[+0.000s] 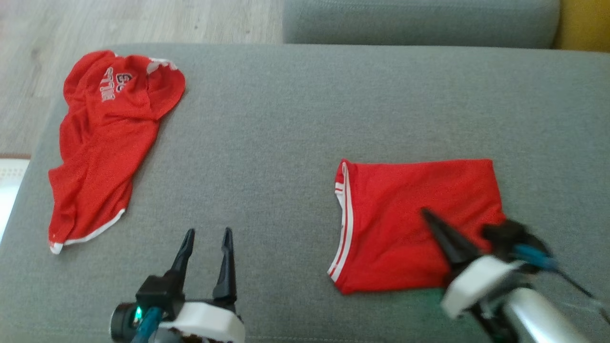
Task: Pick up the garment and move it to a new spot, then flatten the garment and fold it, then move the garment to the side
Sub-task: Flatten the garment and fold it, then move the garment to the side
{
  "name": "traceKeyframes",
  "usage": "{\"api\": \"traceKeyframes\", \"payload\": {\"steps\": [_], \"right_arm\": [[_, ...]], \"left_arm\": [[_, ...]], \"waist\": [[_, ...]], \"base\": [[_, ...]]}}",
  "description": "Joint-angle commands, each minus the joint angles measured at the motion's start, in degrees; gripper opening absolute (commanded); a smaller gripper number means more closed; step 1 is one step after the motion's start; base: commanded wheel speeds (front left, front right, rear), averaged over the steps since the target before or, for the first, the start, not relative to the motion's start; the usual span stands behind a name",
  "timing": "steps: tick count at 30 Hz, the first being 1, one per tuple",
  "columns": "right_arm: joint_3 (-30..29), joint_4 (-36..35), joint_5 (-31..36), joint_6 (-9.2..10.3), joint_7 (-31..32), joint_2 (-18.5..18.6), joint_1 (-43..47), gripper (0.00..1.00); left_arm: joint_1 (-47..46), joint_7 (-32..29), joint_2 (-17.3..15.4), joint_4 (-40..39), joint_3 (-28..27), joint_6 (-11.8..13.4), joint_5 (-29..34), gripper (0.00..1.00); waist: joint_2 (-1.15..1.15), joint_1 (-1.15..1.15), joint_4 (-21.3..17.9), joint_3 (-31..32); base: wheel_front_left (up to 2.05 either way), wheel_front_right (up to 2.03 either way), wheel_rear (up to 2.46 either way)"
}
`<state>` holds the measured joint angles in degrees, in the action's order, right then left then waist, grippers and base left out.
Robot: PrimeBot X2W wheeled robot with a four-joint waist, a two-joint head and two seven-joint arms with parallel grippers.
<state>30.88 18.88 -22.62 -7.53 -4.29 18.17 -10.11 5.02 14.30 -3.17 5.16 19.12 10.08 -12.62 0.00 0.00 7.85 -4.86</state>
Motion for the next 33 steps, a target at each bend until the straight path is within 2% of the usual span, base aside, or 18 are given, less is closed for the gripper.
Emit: {"api": "traceKeyframes", "payload": {"steps": [1, 3, 4, 6, 7, 11, 15, 19, 25, 33], "right_arm": [[-3.7, -2.8, 0.8, 0.04, -2.1, 0.5, 2.3, 0.00], [-9.6, -4.3, 2.1, 0.04, -4.4, 0.2, 4.7, 0.00], [-12.5, -5.1, 2.8, 0.04, -5.5, -0.1, 6.0, 0.07], [-18.4, -6.3, 4.1, 0.04, -7.3, -1.0, 8.6, 0.65], [-21.1, -6.9, 4.7, 0.04, -8.0, -1.6, 9.9, 1.00], [-27.5, -8.4, 7.3, 0.04, -9.5, -3.5, 14.2, 1.00], [-29.4, -7.7, 8.8, 0.04, -10.0, -4.5, 16.8, 1.00], [-32.1, -6.2, 9.1, 0.04, -10.5, -7.1, 18.6, 1.00], [-33.0, -4.9, 10.0, 0.04, -10.7, -9.9, 19.5, 1.00], [-33.0, -5.4, 10.5, 0.04, -10.7, -10.0, 19.4, 1.00]], "left_arm": [[-0.2, 0.7, 0.3, -1.6, -2.8, -0.4, 0.9, 1.00], [0.2, 0.7, 0.3, -1.3, -3.5, -0.9, 1.5, 1.00], [0.5, 0.7, 0.3, -1.2, -3.9, -1.1, 1.8, 1.00], [1.0, 0.7, 0.3, -0.7, -4.6, -1.7, 2.5, 1.00], [1.4, 0.7, 0.3, -0.5, -5.1, -1.9, 2.8, 1.00], [3.3, 0.7, 0.3, 0.0, -7.0, -2.9, 3.8, 1.00], [4.3, 0.7, 0.3, 0.6, -8.3, -4.0, 4.5, 1.00], [4.1, 0.7, 0.3, 1.2, -9.4, -4.6, 4.7, 1.00], [4.6, 0.7, 0.3, 1.5, -10.2, -4.4, 4.6, 1.00], [5.2, 0.7, 0.3, 1.7, -10.1, -4.4, 4.3, 1.00]], "waist": [[0.00, 0.00, -0.5, 0.9], [0.00, 0.00, -0.7, 1.8], [0.00, 0.00, -0.7, 2.2], [0.00, 0.00, -0.7, 3.0], [0.00, 0.00, -0.7, 3.5], [0.00, 0.00, -0.9, 4.7], [0.00, 0.00, -0.7, 5.1], [0.00, 0.00, -0.3, 5.4], [0.00, 0.00, -1.0, 5.8], [0.00, 0.00, -1.1, 6.0]], "base": [[0.00, 0.00, 0.00], [0.00, 0.00, 0.00], [0.00, 0.00, 0.00], [0.00, 0.00, 0.00], [0.00, 0.00, 0.00], [0.00, 0.00, 0.00], [0.00, 0.00, 0.00], [0.00, 0.00, 0.00], [0.00, 0.00, 0.00], [0.00, 0.00, 0.00]]}}
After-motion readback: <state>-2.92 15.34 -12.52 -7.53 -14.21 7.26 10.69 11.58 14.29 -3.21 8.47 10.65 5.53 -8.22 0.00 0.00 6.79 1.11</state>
